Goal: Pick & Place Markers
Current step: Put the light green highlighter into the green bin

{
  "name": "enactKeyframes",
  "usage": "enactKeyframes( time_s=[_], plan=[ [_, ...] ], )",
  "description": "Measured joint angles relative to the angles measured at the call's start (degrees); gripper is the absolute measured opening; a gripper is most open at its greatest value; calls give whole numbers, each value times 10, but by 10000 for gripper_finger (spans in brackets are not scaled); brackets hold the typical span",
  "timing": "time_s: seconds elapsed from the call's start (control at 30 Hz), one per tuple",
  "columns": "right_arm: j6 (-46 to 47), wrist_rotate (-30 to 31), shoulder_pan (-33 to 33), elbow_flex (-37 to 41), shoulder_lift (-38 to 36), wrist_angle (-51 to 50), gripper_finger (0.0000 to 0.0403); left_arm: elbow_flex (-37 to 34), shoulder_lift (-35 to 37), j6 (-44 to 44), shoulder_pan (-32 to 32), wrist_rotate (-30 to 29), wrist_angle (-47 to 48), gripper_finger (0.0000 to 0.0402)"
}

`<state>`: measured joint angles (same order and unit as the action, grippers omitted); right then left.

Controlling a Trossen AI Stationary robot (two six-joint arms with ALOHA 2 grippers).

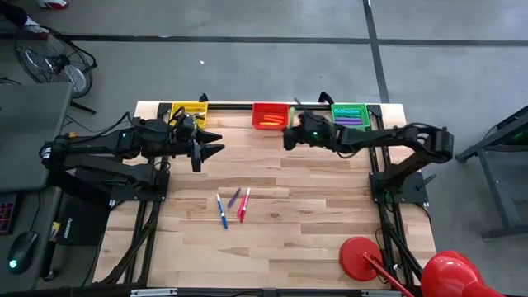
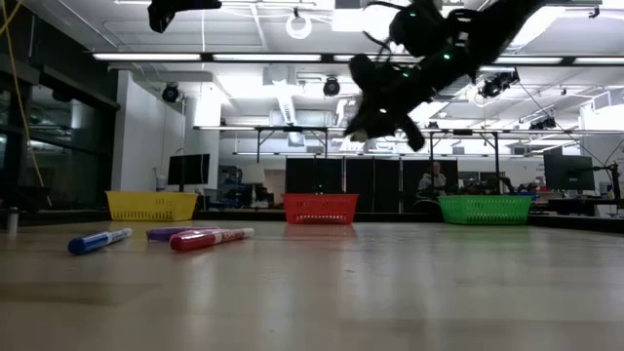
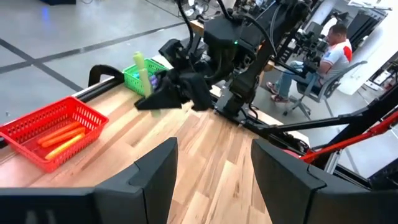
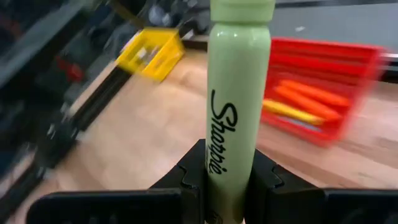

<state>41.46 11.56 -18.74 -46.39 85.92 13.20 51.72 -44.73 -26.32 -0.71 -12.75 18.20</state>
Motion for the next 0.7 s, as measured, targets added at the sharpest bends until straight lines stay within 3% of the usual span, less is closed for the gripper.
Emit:
enactKeyframes(
  time_s=[0.37, 0.7],
  plan=[
    [191, 161, -44, 110, -78, 41, 51, 0, 0, -11, 0, 1, 2, 202],
    [385, 232, -108, 152, -81, 36, 51, 0, 0, -36, 0, 1, 14, 202]
  ],
)
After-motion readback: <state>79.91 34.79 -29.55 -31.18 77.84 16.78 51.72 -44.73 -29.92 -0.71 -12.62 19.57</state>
